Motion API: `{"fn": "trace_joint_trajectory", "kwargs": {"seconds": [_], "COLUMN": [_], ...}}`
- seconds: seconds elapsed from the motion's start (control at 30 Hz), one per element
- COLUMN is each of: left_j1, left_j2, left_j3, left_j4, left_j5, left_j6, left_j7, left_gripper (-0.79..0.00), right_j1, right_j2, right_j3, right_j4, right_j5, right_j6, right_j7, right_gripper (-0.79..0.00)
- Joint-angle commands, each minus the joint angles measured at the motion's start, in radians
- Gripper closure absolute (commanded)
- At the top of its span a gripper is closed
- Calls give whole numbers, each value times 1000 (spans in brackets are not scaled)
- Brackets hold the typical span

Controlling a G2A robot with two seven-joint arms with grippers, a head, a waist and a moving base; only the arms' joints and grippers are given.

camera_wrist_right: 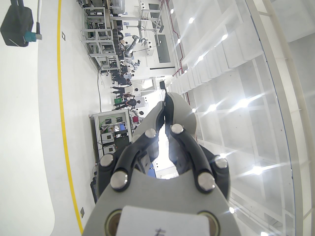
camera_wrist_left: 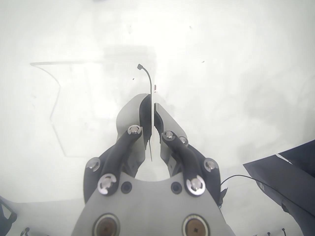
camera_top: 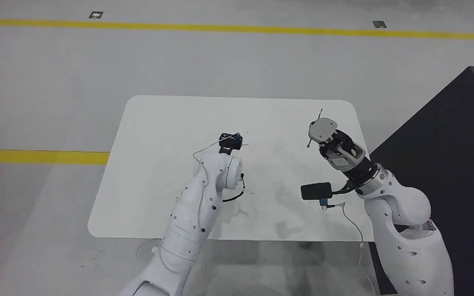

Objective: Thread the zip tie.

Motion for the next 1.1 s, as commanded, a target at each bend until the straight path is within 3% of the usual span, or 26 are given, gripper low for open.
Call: {"fn": "trace_joint_trajectory", "kwargs": {"seconds": [0.0,0.4,0.57,0.6,0.67,0.77,1.07], "left_j1": [14,36,38,34,27,16,9], "left_j2": [4,17,19,18,18,17,19], "left_j3": [-8,-42,-41,-41,-40,-37,-32], "left_j4": [-7,-35,-5,4,23,45,16], "left_j5": [7,36,29,26,23,20,33], "left_j6": [-7,-17,-26,-26,-25,-22,-17], "left_j7": [-6,-50,-23,-18,-12,-8,-30], "left_gripper": [0,0,0,-18,-194,-366,-385], "right_j1": [0,0,0,0,0,0,0], "right_j2": [0,0,0,0,0,0,0], "right_j3": [0,0,0,0,0,0,0], "right_j4": [0,0,0,0,0,0,0], "right_j5": [0,0,0,0,0,0,0], "right_j6": [0,0,0,0,0,0,0], "right_j7": [0,0,0,0,0,0,0], "right_gripper": [0,0,0,0,0,0,0]}}
